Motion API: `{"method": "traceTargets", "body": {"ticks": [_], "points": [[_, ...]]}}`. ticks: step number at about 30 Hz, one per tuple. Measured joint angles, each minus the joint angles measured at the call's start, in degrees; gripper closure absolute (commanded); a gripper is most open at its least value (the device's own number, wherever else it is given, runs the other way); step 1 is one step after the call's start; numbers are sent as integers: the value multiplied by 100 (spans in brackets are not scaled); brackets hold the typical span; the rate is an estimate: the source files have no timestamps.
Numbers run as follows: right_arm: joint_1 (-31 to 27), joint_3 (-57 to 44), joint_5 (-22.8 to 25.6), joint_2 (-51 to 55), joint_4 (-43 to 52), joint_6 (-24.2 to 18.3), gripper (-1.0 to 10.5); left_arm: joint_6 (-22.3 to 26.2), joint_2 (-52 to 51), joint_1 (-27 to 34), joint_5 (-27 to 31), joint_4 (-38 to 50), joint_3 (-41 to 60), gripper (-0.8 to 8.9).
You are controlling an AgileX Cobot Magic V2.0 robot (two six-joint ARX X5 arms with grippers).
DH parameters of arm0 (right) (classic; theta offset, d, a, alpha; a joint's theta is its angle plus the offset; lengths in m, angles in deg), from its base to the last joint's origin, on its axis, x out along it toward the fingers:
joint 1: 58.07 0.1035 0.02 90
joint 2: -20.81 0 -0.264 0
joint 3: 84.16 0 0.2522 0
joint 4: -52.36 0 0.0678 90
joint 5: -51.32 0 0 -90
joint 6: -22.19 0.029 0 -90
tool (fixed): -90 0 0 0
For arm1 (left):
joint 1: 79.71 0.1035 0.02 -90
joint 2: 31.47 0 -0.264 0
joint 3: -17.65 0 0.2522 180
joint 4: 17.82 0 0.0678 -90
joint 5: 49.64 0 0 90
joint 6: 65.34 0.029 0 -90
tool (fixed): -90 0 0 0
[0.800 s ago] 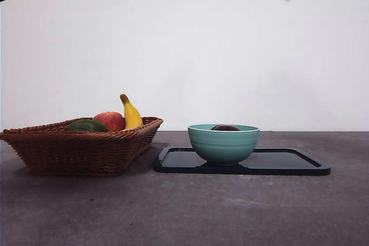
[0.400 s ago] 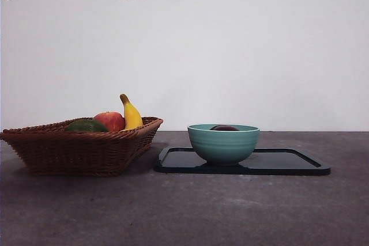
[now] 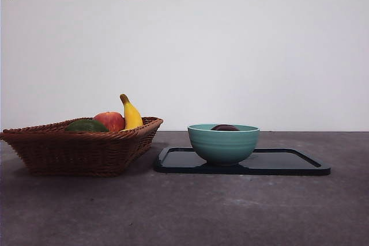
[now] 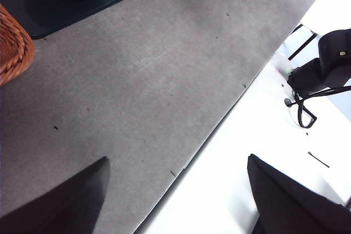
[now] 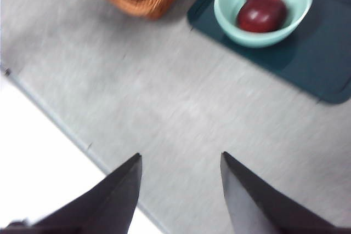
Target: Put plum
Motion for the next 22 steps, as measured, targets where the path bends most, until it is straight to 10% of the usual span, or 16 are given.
{"method": "traceTargets", "body": {"ticks": [22], "points": [[57, -658, -372, 769, 15, 4, 716, 0, 0, 0, 0, 0, 2, 411]]}}
